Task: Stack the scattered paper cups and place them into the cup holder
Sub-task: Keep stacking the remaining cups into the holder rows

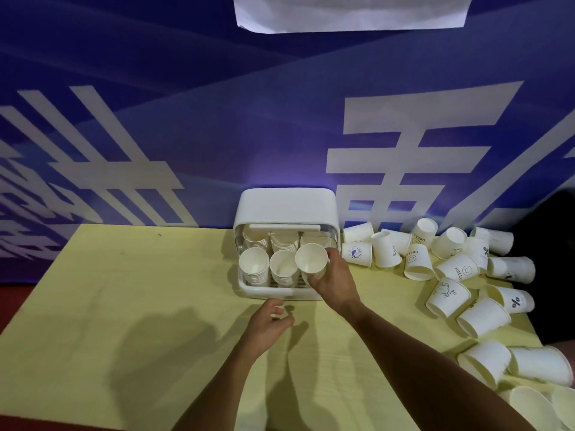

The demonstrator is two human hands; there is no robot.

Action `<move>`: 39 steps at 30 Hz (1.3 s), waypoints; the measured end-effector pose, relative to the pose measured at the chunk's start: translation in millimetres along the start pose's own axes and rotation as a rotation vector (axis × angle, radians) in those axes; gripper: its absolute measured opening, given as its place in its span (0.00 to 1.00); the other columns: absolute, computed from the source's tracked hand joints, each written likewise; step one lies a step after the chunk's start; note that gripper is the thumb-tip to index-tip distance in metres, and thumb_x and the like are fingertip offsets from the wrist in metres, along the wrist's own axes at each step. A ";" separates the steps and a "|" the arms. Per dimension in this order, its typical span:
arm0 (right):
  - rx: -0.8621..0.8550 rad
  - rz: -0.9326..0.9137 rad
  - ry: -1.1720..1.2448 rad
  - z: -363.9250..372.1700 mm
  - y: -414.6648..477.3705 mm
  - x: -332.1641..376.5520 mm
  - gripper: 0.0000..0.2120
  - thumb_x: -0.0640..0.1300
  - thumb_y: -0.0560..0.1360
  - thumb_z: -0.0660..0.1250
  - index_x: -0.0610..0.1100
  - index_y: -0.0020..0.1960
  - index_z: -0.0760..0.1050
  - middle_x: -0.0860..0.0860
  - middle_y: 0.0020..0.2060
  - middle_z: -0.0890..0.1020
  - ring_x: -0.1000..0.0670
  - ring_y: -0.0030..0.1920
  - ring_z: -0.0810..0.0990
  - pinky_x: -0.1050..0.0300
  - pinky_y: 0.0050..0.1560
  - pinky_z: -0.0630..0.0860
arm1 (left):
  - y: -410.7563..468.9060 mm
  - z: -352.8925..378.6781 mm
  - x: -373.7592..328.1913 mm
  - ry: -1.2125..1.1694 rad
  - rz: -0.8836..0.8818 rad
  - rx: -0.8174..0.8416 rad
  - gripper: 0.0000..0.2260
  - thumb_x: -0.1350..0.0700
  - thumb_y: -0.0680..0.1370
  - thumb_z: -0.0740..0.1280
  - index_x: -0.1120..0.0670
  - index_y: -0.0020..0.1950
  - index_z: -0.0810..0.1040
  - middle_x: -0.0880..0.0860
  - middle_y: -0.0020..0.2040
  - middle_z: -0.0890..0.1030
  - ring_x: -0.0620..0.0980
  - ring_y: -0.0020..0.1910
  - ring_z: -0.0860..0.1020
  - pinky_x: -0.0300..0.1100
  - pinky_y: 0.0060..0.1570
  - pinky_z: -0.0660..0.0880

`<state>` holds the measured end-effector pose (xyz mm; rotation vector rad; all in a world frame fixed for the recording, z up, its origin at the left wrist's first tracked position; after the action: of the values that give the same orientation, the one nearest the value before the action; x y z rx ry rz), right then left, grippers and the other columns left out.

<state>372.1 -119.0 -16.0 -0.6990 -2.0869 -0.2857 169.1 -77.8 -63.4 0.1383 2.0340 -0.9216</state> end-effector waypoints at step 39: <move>-0.260 0.427 -0.160 -180.0 -88.1 -152.4 0.33 0.49 0.72 0.74 0.39 0.73 0.67 0.42 0.66 0.73 0.42 0.66 0.73 0.49 0.65 0.71 | 0.6 204.1 -80.8 0.253 0.166 0.404 0.19 0.50 0.74 0.75 0.49 0.62 0.74 0.47 0.56 0.77 0.46 0.53 0.78 0.38 0.49 0.73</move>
<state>512.3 -327.6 -31.2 -1.3373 -2.0036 -0.2677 356.3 -192.2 -72.8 0.6633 1.9983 -1.2477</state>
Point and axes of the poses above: each hand's wrist, its own y-axis towards the middle knuckle, its own z-axis out of the palm, x = y × z, the point moved 5 cm from there along y, towards the middle knuckle
